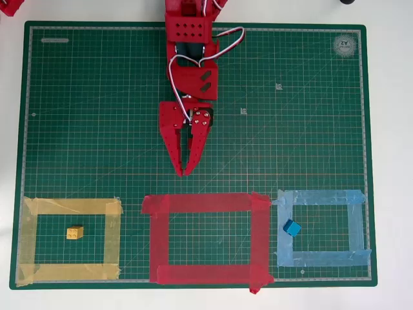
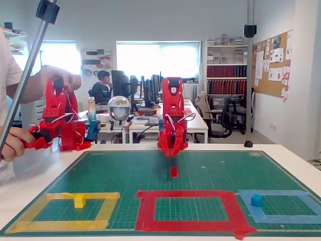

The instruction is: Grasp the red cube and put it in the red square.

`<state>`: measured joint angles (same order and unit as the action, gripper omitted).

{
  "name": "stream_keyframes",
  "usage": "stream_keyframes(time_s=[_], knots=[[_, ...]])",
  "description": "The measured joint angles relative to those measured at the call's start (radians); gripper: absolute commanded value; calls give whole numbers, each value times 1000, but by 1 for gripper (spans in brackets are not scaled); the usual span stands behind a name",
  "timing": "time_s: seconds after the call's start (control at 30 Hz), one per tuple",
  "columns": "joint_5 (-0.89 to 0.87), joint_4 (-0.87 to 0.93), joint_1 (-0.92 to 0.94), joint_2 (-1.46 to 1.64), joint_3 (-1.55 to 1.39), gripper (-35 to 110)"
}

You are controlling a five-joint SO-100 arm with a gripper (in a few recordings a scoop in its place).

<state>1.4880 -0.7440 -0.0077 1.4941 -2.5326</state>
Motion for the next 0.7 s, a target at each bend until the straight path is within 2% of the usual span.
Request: stream_keyframes(time_s=[0.4, 0.57, 0.7], knots=[[0, -95, -23, -89, 57, -1], [18, -244, -49, -89, -81, -1], [18, -279, -67, -25, -202, -1]])
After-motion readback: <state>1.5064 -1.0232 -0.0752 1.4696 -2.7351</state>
